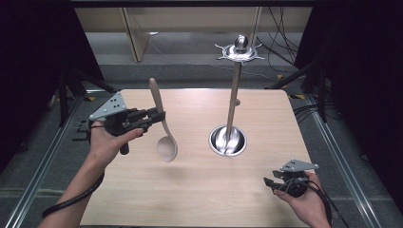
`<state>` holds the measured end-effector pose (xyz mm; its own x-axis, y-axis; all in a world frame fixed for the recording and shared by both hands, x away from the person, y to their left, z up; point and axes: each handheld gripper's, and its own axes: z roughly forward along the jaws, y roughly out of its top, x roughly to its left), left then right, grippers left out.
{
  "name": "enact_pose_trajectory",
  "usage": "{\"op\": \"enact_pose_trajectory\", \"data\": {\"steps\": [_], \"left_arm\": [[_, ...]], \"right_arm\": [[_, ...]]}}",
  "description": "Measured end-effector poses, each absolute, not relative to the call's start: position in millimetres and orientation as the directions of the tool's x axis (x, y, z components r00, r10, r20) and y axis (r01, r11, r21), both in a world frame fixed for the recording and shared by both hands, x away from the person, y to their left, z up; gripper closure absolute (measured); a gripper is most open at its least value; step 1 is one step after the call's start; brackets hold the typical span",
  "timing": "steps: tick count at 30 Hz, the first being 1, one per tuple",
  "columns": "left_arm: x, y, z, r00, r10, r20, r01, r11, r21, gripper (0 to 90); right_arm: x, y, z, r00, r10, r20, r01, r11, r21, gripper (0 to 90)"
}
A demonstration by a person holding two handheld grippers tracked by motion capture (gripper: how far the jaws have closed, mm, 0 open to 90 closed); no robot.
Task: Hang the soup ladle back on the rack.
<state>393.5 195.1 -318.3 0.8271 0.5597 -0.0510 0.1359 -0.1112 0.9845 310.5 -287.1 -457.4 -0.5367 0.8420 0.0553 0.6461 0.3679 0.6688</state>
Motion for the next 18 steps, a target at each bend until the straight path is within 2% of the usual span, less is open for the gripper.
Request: {"op": "enact_pose_trajectory", "data": {"steps": [18], "left_arm": [[405, 183, -313, 0.839, 0.541, -0.062, 0.143, -0.108, 0.984, 74.2]], "right_arm": [[310, -288, -457, -0.538, 0.842, 0.047, 0.64, 0.371, 0.673, 52.8]]}}
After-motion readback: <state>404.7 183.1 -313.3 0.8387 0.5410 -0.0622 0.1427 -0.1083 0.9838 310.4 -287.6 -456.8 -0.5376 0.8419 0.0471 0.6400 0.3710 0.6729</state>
